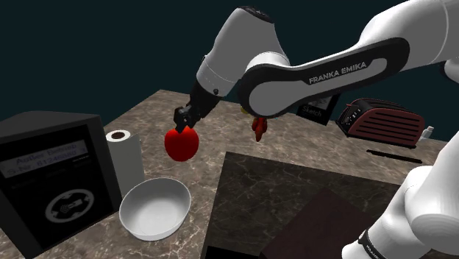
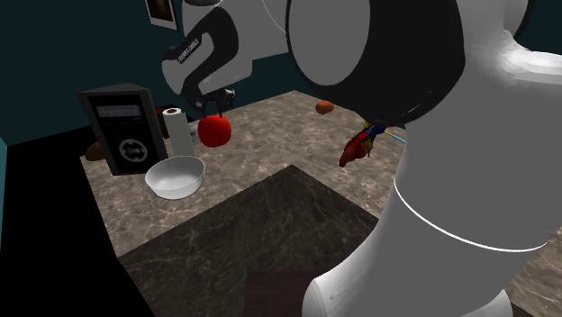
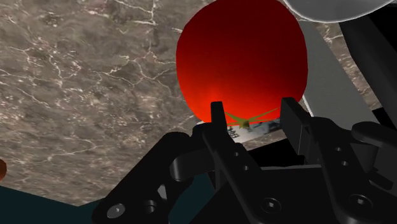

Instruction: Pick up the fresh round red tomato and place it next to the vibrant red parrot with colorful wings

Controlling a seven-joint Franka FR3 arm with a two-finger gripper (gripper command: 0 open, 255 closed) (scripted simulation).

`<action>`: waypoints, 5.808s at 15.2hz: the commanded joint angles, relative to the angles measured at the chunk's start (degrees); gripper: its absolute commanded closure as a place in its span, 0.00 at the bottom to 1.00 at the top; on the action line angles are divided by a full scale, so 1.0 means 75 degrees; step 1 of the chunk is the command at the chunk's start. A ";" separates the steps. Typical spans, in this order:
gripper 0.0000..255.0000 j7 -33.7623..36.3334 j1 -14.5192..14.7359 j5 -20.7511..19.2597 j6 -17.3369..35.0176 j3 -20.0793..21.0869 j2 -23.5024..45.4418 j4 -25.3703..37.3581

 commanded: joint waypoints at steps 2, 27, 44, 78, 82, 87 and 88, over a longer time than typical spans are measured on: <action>1.00 -0.0103 -0.0003 0.0111 -0.0289 0.0000 -0.0073 0.0229; 1.00 -0.2457 -0.0460 0.1793 -0.1706 -0.1006 -0.1586 0.0321; 1.00 -0.6196 -0.1147 0.3032 -0.2134 -0.3474 -0.2548 -0.0635; 1.00 -1.2052 -0.3407 0.5533 -0.4964 -0.7126 0.1518 0.4042; 1.00 -1.2218 -0.3360 0.5570 -0.4586 -0.7105 0.1479 0.3598; 1.00 -1.2435 -0.3320 0.5652 -0.4137 -0.7075 0.1476 0.3103; 1.00 -1.2480 -0.3314 0.5673 -0.4050 -0.7069 0.1481 0.3012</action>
